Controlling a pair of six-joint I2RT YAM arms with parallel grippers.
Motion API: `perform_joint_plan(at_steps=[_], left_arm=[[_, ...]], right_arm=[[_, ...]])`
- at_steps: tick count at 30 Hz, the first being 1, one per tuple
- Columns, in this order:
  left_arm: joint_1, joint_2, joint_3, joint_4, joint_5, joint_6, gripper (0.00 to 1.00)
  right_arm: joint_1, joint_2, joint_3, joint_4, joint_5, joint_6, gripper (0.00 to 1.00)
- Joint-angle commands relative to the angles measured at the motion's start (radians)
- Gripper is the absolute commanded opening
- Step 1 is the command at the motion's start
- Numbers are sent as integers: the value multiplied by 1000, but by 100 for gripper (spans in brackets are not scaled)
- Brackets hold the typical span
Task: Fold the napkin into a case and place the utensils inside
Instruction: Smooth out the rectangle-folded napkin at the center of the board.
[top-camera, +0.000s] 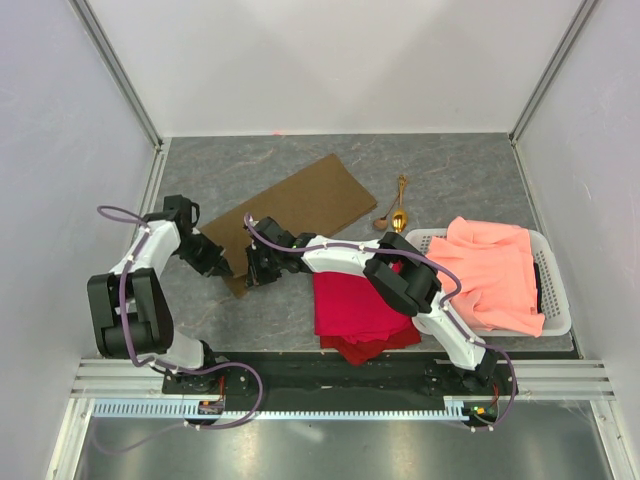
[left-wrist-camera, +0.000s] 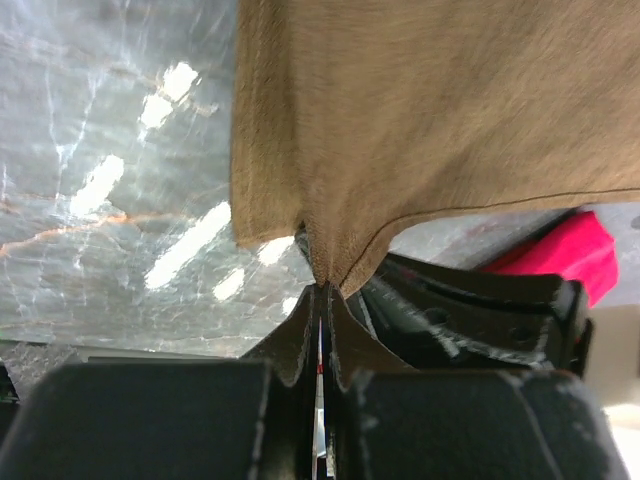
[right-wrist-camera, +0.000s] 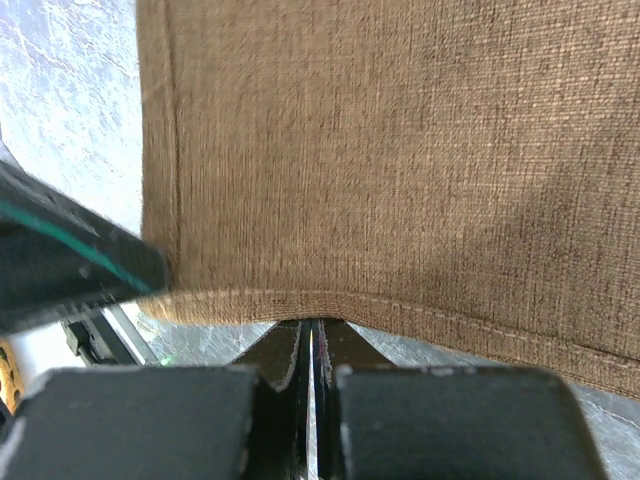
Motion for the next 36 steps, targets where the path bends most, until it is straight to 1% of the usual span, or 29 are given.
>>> perform_joint_plan(at_steps=[1, 4, 8, 18, 21, 23, 24, 25, 29, 31, 33, 36], left_arm=[[4, -32, -72, -10, 37, -47, 2], [4, -32, -121, 23, 51, -52, 2], [3, -4, -144, 57, 37, -47, 2], [4, 89, -95, 63, -64, -6, 2], [6, 114, -92, 62, -93, -3, 2], [6, 126, -92, 65, -87, -1, 2], [6, 125, -97, 69, -84, -3, 2], [6, 126, -97, 72, -87, -4, 2], [6, 131, -103, 80, -78, -4, 2], [6, 132, -106, 82, -72, -4, 2], [4, 128, -112, 85, -70, -6, 2], [6, 117, -123, 91, -56, -1, 2]], right_arm=[[-5, 1, -22, 1, 25, 22, 0], [-9, -3, -36, 18, 10, 36, 0], [-12, 0, -39, 27, 2, 55, 0], [-15, -13, -42, 32, -30, 47, 0], [-16, -36, -34, 7, -48, 29, 0], [-17, -59, -31, -13, -59, 12, 0], [-19, -69, -31, -22, -59, 6, 1], [-17, -91, -36, -37, -61, -4, 4], [-28, -146, -45, -97, -71, -45, 7], [-35, -183, -62, -125, -56, -60, 11], [-54, -194, -62, -145, -54, -76, 15], [-83, -172, -33, -158, -67, -76, 16]])
